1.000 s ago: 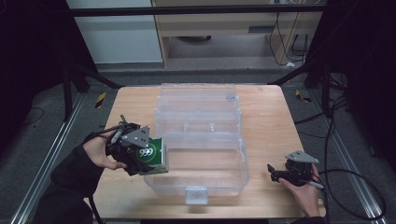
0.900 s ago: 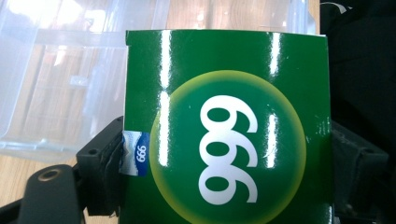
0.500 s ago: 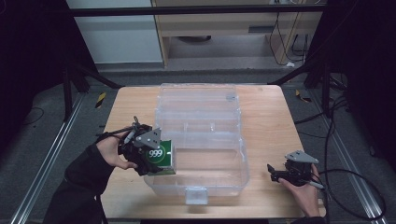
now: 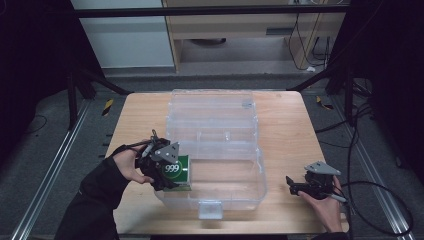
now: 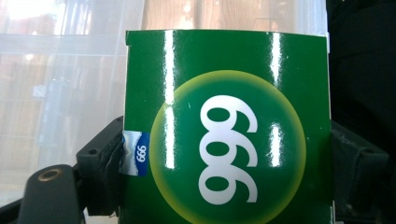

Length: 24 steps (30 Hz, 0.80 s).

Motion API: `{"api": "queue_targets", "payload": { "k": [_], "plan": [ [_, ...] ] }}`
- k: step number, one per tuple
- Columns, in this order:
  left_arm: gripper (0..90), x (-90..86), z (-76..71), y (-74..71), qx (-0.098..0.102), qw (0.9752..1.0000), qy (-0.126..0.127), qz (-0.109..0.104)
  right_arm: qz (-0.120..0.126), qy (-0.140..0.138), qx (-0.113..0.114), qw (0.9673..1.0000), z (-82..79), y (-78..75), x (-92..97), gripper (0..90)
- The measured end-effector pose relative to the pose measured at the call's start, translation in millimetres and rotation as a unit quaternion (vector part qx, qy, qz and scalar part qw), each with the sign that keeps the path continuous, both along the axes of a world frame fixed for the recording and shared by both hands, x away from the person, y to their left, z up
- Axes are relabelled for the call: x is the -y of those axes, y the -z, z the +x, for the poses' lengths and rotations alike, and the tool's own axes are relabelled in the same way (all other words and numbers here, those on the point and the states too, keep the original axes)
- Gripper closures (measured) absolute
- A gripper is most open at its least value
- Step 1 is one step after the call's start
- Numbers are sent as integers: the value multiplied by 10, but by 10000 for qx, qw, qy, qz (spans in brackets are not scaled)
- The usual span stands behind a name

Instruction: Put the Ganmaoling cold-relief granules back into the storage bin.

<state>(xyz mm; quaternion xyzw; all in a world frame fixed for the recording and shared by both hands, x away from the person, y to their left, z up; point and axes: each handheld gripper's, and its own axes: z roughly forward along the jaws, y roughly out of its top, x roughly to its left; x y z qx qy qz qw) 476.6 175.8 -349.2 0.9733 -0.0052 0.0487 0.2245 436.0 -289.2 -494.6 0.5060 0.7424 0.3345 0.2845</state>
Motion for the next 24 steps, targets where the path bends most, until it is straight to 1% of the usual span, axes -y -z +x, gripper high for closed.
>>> {"api": "queue_targets", "payload": {
  "k": [2, 6, 13, 14, 15, 16, 17, 18, 19, 20, 24],
  "plan": [
    [152, 4, 6, 28, 7, 10000, 5, 45, -10, -6, 2, 10000, 1, 2, 0, 15],
    [152, 9, 8, 94, -42, 10000, 0, 65, -16, -7, -4, 10000, 2, 4, -3, 15],
    [152, 9, 17, 160, -70, 9999, 42, 140, -33, -14, -22, 10000, 1, 5, -5, 15],
    [152, 8, 12, 194, -87, 9999, 25, 126, -34, -20, -12, 10000, 2, 5, -4, 15],
    [152, 8, 12, 194, -87, 9999, 25, 126, -34, -20, -12, 10000, 2, 5, -4, 15],
    [152, -4, 2, 218, -126, 9997, -55, 198, -36, -20, -11, 10000, 2, 6, -4, 15],
    [152, 2, 12, 240, -110, 9999, 9, 130, -36, -13, -22, 10000, 1, 6, -5, 15],
    [152, -9, 5, 248, -133, 9997, -65, 201, -37, -15, -23, 10000, 1, 6, -6, 15],
    [152, -9, 5, 248, -133, 9997, -65, 201, -37, -15, -23, 10000, 1, 6, -6, 15],
    [152, -5, 18, 286, -133, 9998, 20, 152, -29, -30, -22, 10000, 1, 6, -7, 15],
    [152, -9, 19, 334, -170, 9997, -9, 148, -49, -26, -20, 10000, 4, 9, -7, 15]
  ]
}}
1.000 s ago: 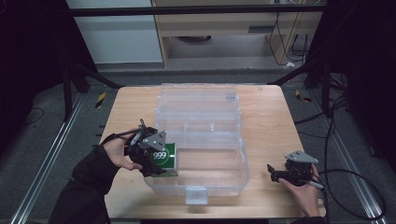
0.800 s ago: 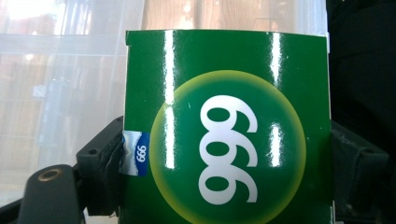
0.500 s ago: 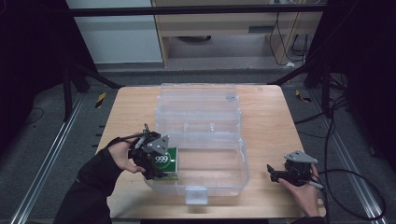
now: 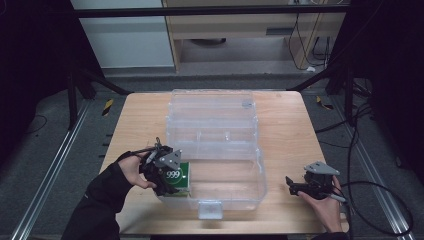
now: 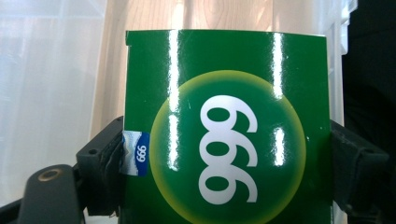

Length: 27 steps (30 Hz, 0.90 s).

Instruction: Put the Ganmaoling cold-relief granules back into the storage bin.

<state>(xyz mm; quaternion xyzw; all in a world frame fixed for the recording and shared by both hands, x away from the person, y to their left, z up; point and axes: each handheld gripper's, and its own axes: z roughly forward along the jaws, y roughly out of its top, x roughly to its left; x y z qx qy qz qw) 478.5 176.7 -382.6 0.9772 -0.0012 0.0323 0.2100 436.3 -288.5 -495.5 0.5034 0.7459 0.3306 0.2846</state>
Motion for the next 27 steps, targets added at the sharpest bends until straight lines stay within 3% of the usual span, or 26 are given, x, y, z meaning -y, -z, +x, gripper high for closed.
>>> {"api": "queue_targets", "payload": {
  "k": [20, 27],
  "plan": [
    [146, 20, 23, 199, -108, 9999, -49, 81, -23, -8, -20, 10000, 0, 4, -3, 15],
    [144, 24, 12, 215, -58, 9999, -57, 121, -15, -9, -30, 10000, -2, 4, -6, 15]
  ]
}}
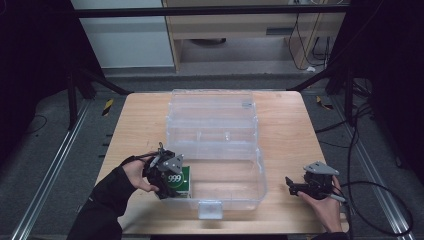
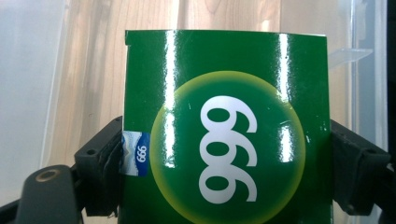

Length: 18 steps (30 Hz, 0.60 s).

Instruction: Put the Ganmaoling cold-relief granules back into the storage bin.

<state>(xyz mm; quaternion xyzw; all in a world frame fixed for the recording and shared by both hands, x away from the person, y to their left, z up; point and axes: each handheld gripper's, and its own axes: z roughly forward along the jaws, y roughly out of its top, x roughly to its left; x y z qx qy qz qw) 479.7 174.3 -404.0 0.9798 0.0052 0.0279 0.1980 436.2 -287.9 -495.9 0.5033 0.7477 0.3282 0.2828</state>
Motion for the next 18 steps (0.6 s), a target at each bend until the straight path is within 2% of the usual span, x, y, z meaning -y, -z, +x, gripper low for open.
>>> {"api": "queue_targets", "payload": {
  "k": [9, 16, 18],
  "plan": [
    [134, -12, -5, 7, 27, 10000, -15, -3, -5, -3, 1, 10000, 0, 0, 1, 14],
    [130, -37, -30, -19, 75, 9999, -85, -83, -16, -2, 2, 10000, 1, 1, 0, 13],
    [129, -51, -34, -47, 94, 9998, -111, -163, -14, -3, 4, 10000, 0, 1, 0, 13]
  ]
}}
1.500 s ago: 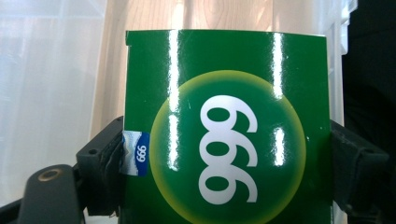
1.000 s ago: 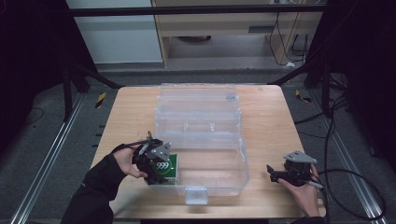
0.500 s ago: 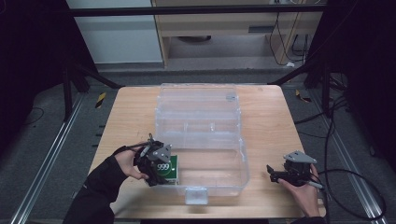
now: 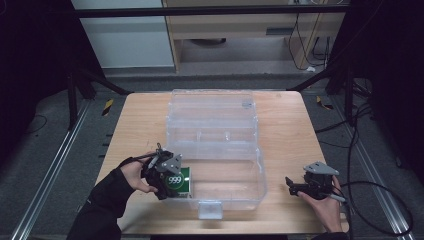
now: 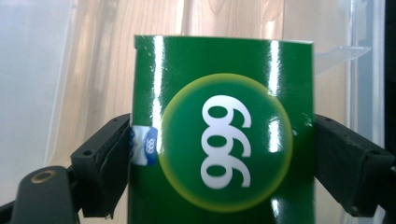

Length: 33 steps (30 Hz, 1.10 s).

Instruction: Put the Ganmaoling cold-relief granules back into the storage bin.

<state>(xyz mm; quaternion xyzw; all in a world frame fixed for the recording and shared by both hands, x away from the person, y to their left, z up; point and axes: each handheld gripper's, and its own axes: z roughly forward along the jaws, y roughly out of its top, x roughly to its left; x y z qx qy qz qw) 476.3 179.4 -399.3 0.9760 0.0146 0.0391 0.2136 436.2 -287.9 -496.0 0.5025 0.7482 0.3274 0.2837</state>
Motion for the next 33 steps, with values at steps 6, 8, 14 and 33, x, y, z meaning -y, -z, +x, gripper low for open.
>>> {"api": "queue_targets", "payload": {
  "k": [6, 8, 14, 33],
  "plan": [
    [147, -126, -12, -222, 258, 9982, -202, -496, -4, 4, 7, 10000, 1, -1, 2, 13],
    [151, -169, -29, -270, 343, 9975, -275, -558, -3, 5, 12, 10000, 0, -2, 3, 13],
    [196, -324, -72, -344, 436, 9944, -601, -758, 38, 29, -5, 10000, -6, -9, 7, 14],
    [229, -941, -231, -225, 607, 9597, -2269, -1541, 79, 66, -6, 9999, -17, -16, 18, 18]
  ]
}}
